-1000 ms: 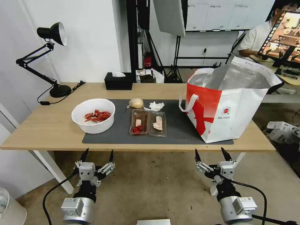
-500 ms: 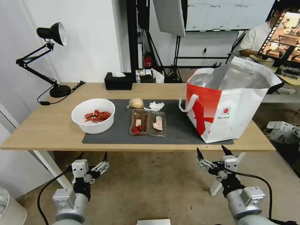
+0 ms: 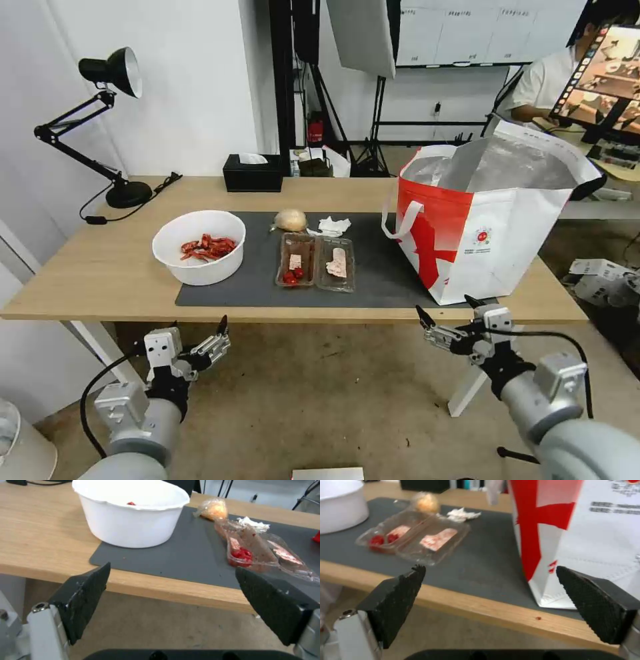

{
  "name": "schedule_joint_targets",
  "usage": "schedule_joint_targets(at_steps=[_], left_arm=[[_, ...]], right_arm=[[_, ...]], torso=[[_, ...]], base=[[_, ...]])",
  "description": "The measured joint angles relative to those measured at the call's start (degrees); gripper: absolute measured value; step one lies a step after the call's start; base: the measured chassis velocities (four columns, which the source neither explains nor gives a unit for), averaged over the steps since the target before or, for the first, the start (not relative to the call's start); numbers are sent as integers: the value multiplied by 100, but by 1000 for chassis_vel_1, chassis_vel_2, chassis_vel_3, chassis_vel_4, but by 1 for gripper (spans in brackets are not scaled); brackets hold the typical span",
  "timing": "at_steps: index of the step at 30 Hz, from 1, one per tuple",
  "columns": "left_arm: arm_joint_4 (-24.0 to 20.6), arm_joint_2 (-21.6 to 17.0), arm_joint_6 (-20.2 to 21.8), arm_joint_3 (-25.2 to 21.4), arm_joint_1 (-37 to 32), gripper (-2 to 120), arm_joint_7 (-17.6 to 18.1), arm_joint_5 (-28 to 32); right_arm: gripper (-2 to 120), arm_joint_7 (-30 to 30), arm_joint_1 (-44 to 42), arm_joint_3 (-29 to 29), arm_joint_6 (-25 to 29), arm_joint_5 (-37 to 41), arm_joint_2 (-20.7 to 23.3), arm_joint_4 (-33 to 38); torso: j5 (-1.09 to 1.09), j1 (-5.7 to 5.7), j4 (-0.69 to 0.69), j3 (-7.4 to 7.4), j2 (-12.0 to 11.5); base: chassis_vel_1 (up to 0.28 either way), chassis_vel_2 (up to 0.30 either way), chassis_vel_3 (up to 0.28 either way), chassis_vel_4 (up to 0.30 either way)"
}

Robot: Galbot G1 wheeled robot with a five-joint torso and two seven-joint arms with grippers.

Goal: Pick up the trash from the table and place it into the takeout bag.

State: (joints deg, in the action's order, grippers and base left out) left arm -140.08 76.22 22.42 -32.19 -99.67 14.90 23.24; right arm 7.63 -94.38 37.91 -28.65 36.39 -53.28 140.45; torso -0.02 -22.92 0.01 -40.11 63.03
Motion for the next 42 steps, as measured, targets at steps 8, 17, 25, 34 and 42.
schedule_joint_targets(at_steps=[8, 17, 25, 34, 42], left_arm=[[1, 26, -30, 10, -37, 100, -38, -55], [-13, 51, -67, -3, -66, 100, -57, -66], [-5, 56, -101, -12, -89, 100, -144, -66], [109, 47, -182, -18, -49, 100, -165, -114], [193, 39, -306, 0, 1, 100, -151, -119]], right_arm=[[100, -97, 11, -73, 146, 148, -10, -144], [100, -182, -6, -172, 316, 53, -130, -271], [100, -287, 44, -357, 597, -53, -196, -461], [100, -325, 178, -591, 1052, -249, -202, -731], [100, -232, 295, -894, 1400, -238, -113, -886]], torso=[[3, 0, -1, 0, 0], [2, 0, -1, 0, 0], [2, 0, -2, 0, 0], [2, 0, -1, 0, 0], [2, 0, -1, 0, 0]], base=[[0, 0, 0, 0], [0, 0, 0, 0], [0, 0, 0, 0], [0, 0, 0, 0], [0, 0, 0, 0]])
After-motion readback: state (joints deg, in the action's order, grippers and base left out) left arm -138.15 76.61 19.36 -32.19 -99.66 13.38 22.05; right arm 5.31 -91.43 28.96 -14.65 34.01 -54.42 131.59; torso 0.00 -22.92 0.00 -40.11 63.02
